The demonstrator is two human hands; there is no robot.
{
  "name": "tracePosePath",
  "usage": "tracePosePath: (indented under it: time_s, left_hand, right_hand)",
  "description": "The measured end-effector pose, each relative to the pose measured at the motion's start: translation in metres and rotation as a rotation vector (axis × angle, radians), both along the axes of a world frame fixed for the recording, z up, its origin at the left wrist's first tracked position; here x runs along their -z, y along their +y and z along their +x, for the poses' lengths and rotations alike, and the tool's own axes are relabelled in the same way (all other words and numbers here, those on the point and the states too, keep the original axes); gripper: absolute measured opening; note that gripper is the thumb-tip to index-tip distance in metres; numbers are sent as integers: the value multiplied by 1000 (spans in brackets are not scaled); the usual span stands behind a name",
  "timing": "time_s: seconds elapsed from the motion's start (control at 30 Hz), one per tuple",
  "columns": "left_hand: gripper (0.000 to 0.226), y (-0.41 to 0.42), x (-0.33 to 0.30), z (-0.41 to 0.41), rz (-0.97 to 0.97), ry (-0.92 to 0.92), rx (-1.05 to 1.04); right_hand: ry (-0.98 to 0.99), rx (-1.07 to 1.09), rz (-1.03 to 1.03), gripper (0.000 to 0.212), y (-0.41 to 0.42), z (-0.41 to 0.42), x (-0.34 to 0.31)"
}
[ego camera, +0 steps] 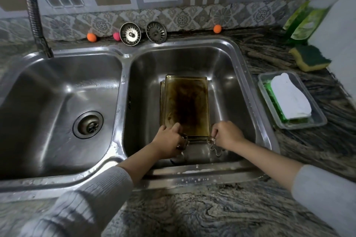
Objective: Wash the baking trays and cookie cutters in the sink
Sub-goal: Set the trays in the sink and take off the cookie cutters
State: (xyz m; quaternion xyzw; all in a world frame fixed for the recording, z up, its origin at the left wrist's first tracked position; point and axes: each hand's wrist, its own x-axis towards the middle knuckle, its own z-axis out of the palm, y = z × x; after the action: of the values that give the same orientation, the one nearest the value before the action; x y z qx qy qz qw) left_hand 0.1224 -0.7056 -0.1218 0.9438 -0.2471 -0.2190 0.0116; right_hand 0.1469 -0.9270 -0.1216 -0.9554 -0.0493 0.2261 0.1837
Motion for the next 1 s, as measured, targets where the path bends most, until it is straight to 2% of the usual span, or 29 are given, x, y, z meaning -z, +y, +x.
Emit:
tracePosePath:
  time_s: [0.13, 0.27, 0.47, 0.6, 0.73, 0.8, 0.9, 1.0]
  left_hand:
    - [32, -3, 7, -3, 66, 28, 41]
    - [40, -1, 8, -1, 24, 54, 17]
    - [58, 4, 2, 0, -170, 143, -117]
    - [66, 15, 4, 0, -295, 301, -194]
    - [68, 18, 10, 2, -396, 388, -289]
    - [60, 17, 11, 4, -467, 348, -350]
    - [47, 18, 13, 10, -474, 130, -420]
    - [53, 19, 16, 18, -422, -20, -495]
  right_hand:
    - [54, -7, -91, 16, 6, 0, 3]
    - [111, 3, -96, 14, 10, 0, 8]
    - [149, 76, -8, 16, 12, -1, 2]
    - [114, 130, 67, 28, 13, 1, 3]
    - [86, 146, 121, 30, 16, 5, 9]
    - [60, 151, 138, 34, 18, 8, 12]
    - [11, 181, 168, 39, 20, 13, 15]
    - [-23, 235, 193, 36, 25, 19, 15]
